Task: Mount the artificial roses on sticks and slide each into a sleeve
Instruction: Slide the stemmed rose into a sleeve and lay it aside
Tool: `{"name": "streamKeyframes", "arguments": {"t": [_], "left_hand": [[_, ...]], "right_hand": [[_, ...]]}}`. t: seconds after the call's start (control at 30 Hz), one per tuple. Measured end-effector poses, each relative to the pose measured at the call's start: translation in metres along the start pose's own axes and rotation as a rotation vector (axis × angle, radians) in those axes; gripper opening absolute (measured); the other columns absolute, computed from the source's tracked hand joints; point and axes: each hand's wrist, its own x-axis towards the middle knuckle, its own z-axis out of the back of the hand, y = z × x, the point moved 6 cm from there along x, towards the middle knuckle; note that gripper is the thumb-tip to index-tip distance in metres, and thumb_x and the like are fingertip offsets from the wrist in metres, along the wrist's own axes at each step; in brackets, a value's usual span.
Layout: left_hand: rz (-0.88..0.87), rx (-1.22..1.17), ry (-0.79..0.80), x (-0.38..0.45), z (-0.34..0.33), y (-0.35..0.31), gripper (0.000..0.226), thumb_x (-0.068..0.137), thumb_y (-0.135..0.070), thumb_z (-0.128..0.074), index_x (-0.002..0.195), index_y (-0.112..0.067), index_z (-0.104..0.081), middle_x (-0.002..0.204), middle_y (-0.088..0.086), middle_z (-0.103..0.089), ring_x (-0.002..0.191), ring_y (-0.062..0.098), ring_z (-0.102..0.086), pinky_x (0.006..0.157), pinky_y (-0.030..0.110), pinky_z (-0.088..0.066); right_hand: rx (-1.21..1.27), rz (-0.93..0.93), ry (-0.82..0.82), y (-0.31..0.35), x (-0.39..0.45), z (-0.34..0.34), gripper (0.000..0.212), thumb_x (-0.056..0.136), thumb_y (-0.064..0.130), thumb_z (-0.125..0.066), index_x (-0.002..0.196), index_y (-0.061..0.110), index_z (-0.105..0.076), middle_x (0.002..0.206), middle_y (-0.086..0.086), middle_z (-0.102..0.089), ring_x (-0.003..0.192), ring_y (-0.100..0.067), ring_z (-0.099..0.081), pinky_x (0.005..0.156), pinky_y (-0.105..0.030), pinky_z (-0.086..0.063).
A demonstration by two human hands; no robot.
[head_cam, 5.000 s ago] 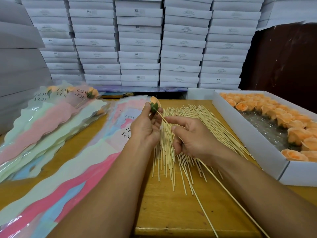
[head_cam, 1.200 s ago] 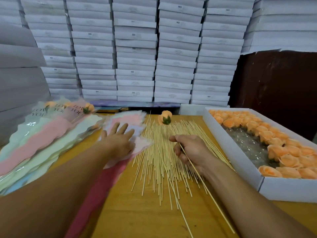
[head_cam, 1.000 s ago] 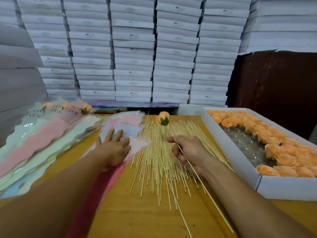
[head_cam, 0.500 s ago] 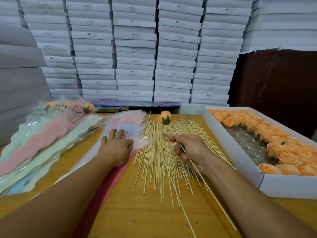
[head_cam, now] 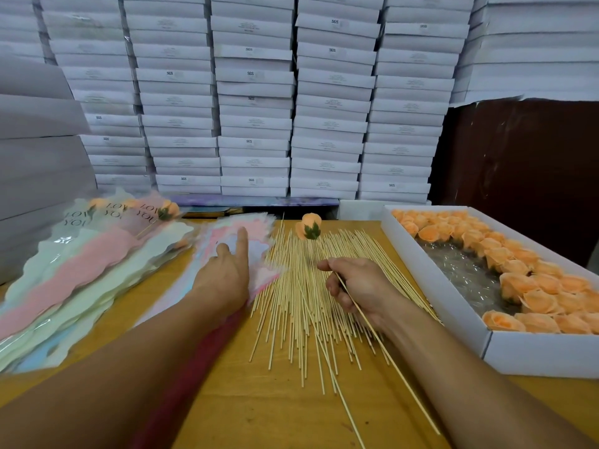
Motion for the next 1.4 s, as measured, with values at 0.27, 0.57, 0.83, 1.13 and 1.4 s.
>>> {"name": "streamKeyframes", "arguments": {"t": [0.27, 0.57, 0.83, 1.13, 1.4], "left_hand": [[0.298, -0.653, -0.023, 0.000, 0.031, 0.015, 0.008, 0.092, -0.011, -0.063, 0.094, -0.004, -0.063, 0.088, 0.013, -0.064, 0.076, 0.027, -0.060, 0.063, 0.033, -0.049], [0.462, -1.439, 0.247, -0.028, 0.016, -0.030, 0.019, 0.100, -0.005, -0.056, 0.110, 0.010, -0.049, 0.081, 0.025, -0.066, 0.045, 0.028, -0.062, 0.042, 0.033, -0.052], [0.521, -1.637, 0.332, -0.050, -0.001, -0.066, 0.018, 0.102, -0.011, -0.054, 0.108, 0.006, -0.050, 0.085, 0.025, -0.070, 0.048, 0.029, -0.066, 0.042, 0.035, -0.055], [0.526, -1.721, 0.570, -0.049, -0.003, -0.060, 0.044, 0.091, -0.044, -0.067, 0.113, -0.006, -0.066, 0.100, 0.017, -0.075, 0.078, 0.031, -0.070, 0.070, 0.041, -0.059], [0.523, -1.710, 0.531, -0.021, -0.001, -0.036, 0.015, 0.090, -0.015, -0.067, 0.090, -0.003, -0.057, 0.057, 0.008, -0.052, 0.057, 0.021, -0.053, 0.066, 0.033, -0.051]], "right_hand": [[0.057, -0.041, 0.052, 0.000, -0.003, -0.004, 0.022, 0.105, 0.018, -0.049, 0.111, 0.003, -0.065, 0.067, -0.009, -0.068, 0.038, -0.010, -0.040, 0.033, -0.020, -0.029], [0.114, -0.054, 0.164, 0.002, -0.007, -0.013, 0.021, 0.107, 0.022, -0.047, 0.113, 0.008, -0.060, 0.100, -0.021, -0.076, 0.043, -0.011, -0.048, 0.037, -0.019, -0.035], [0.092, -0.028, 0.141, 0.002, -0.007, -0.011, 0.020, 0.105, 0.017, -0.052, 0.103, 0.005, -0.067, 0.088, -0.009, -0.065, 0.040, -0.012, -0.045, 0.033, -0.019, -0.032], [0.105, -0.062, 0.161, 0.002, -0.007, -0.011, 0.021, 0.103, 0.013, -0.053, 0.098, 0.002, -0.070, 0.073, -0.005, -0.066, 0.037, -0.011, -0.044, 0.032, -0.019, -0.031], [0.045, -0.070, 0.204, -0.003, -0.004, -0.009, 0.021, 0.103, 0.016, -0.054, 0.098, 0.004, -0.071, 0.096, -0.015, -0.058, 0.039, -0.012, -0.044, 0.035, -0.021, -0.030]]}}
